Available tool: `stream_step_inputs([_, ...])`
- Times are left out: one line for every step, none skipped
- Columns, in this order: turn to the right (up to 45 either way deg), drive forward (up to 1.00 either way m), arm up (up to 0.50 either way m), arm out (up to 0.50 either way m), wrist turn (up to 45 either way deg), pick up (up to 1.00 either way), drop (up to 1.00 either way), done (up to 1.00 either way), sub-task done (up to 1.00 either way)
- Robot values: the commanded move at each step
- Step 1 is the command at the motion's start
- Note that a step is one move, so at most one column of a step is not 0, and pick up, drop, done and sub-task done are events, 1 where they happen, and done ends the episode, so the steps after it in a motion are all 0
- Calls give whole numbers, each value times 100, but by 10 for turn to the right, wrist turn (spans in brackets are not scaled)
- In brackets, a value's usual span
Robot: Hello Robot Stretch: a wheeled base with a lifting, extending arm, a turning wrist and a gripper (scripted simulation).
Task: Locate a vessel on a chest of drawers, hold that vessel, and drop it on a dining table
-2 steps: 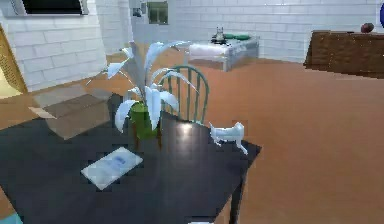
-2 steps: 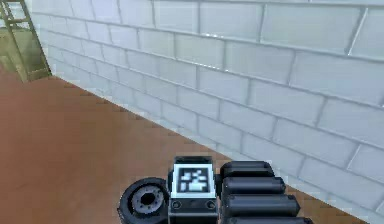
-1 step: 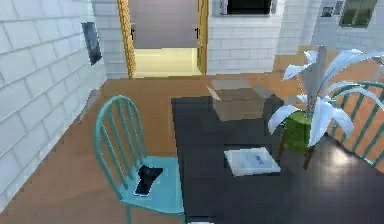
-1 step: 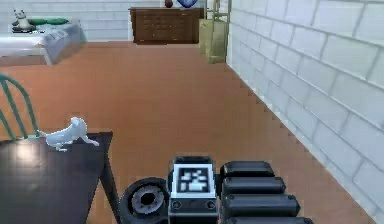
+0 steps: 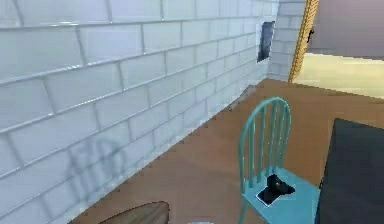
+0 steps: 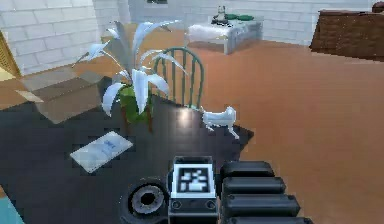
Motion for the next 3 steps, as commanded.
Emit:
stream_step_inputs([-300,0,0,0,0,0,0,0,0])
stream_step_inputs([0,0,0,48,0,0,0,0,0])
stream_step_inputs([0,0,0,0,450,0,0,0,0])
